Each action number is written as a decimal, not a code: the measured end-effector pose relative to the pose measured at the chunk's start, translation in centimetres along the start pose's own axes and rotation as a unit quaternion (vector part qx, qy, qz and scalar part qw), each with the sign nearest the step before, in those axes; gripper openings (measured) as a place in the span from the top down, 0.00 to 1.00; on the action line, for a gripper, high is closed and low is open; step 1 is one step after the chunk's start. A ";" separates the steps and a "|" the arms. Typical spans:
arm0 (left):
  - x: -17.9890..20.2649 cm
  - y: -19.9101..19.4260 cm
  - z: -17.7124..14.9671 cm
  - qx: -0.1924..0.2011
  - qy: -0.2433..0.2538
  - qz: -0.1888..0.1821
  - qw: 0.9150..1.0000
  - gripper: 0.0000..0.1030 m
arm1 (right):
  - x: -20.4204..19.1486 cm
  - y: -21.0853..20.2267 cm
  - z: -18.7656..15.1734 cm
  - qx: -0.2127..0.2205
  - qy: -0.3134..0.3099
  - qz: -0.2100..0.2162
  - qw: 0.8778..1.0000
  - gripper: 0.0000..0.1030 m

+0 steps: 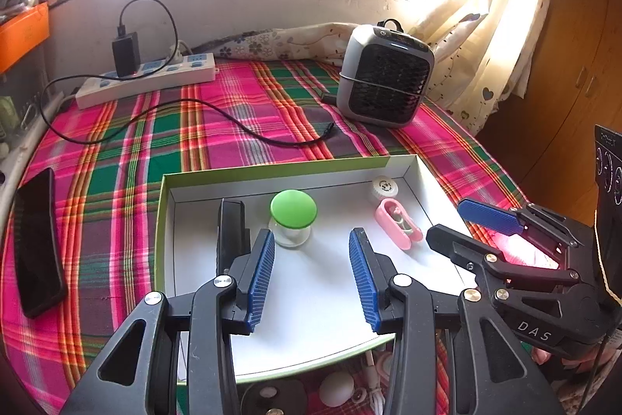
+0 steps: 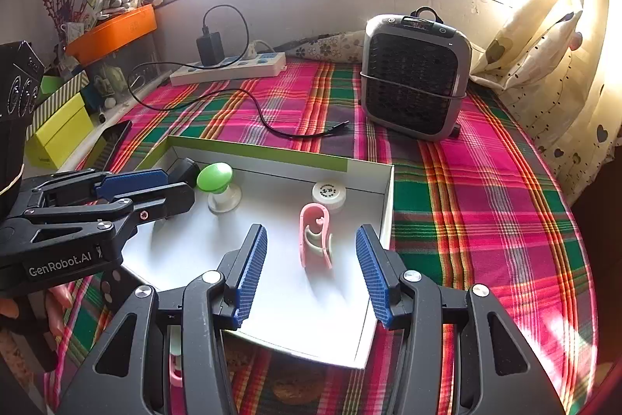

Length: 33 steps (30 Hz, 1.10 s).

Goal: Organize objects
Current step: 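Withdraw both tools from the box toward the remaining items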

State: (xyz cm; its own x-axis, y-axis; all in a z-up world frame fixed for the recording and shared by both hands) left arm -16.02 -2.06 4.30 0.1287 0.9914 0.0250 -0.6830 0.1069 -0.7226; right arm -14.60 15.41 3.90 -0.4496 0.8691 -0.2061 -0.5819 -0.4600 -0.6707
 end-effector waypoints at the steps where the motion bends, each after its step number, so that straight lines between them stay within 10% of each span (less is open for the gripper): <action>1: -0.1 -0.3 -0.1 0.002 -0.002 0.000 1.000 0.63 | 0.0 -0.2 -0.1 0.002 0.001 0.000 1.000 0.52; 33: -5.7 -4.4 -8.3 0.000 -0.095 0.000 0.995 0.62 | 0.8 -5.0 -6.3 0.011 0.025 0.001 1.000 0.52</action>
State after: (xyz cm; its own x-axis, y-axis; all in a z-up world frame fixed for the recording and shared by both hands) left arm -7.74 -8.86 1.60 -0.0104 0.9878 0.1555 -0.6836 0.1064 -0.7221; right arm -7.76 19.54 2.63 -0.4169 0.8756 -0.2440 -0.5961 -0.4660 -0.6538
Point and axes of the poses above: each gripper's, at about its wrist camera, not at the fingertips, and y roughly the way its jaws point, x to its right, z to its top, the point moved 1 cm from there along y, roughly the way its jaws point, and after that the axes turned 13 degrees about z, right-handed, at the moved point
